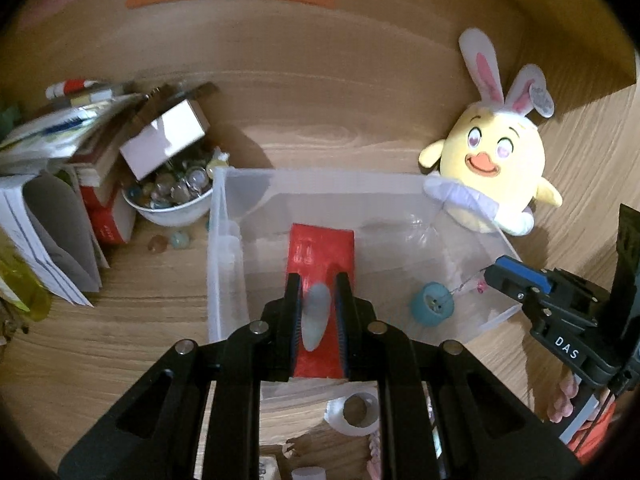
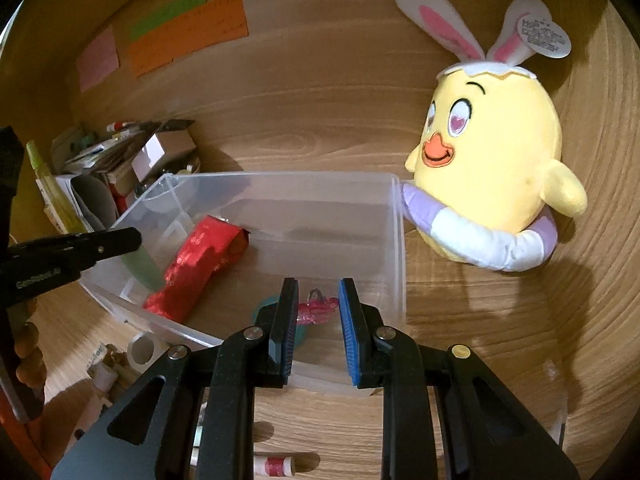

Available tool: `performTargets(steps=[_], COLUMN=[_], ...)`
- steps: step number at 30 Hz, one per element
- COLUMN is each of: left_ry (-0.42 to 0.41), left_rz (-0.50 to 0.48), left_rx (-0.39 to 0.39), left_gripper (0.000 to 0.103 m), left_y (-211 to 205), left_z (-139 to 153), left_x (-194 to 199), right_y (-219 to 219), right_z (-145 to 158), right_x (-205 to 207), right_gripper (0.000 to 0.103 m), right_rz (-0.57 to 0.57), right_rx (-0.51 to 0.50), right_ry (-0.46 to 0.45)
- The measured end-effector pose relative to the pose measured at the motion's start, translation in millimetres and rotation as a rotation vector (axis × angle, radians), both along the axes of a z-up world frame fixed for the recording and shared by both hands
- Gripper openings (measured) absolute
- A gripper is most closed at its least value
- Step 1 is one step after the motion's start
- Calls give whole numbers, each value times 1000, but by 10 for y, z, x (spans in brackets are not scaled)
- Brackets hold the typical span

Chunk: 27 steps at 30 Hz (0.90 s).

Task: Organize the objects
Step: 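Lower the light-blue bottle and pink clip into the clear box and release, then withdraw both tools back over the scattered items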

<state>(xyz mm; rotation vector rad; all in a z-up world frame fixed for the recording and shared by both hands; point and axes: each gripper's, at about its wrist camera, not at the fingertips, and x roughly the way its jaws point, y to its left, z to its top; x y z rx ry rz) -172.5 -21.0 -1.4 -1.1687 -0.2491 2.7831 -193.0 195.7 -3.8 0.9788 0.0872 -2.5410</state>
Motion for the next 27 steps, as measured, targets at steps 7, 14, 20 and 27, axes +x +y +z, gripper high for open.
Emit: performTargets(steps=[7,14,20,27], left_ry=[-18,15,58,46], left_rz=[-17,-11,-12,-1], left_rx=[-12,-23,-39,-75], left_gripper=[18,38,62,78], left_y=[43,39,48,43], left_z=[-49,33,173,154], left_x=[-3,93,286,510], right_y=[-39,-22,3,9], right_z=[-2,78,176,242], right_x=[-4,63,183,366], right_gripper=[21,38,54,68], right_rz=[14,11,18,25], right_rx=[16,11,2,-6], right_ry=[-5,18,39,45])
